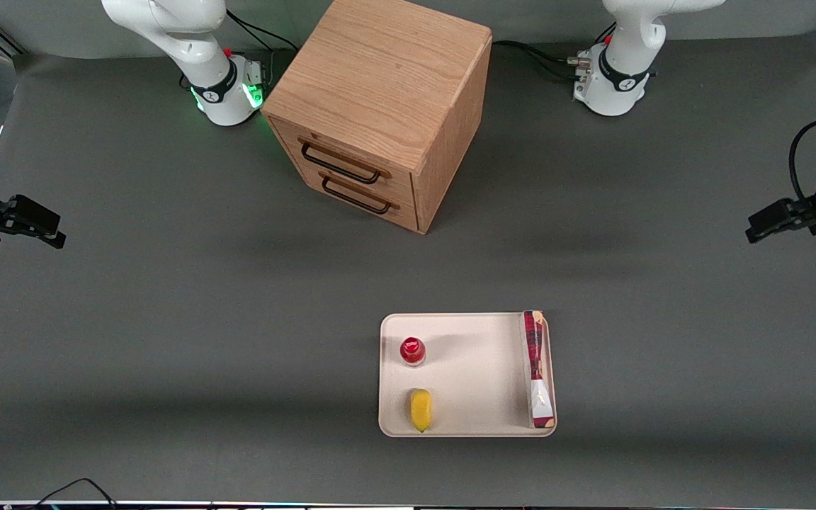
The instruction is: Place red cookie box on tray
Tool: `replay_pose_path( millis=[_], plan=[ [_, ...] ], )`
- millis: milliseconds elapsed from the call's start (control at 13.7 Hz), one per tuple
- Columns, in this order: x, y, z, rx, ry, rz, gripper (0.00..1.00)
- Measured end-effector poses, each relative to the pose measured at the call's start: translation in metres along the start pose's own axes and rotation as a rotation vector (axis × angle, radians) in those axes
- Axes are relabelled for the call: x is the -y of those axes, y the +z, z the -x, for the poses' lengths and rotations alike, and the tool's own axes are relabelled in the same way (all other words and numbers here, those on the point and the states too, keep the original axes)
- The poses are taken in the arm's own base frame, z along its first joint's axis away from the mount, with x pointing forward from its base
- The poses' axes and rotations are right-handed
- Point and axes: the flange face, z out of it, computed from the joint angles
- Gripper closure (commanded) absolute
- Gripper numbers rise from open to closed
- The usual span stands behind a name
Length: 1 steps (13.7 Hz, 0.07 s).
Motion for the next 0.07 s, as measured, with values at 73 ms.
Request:
replay_pose_path(
  millis=[73],
  plan=[
    [0.0000, -0.0035, 0.0036, -0.001, 0.005, -0.001, 0.00]
  ],
)
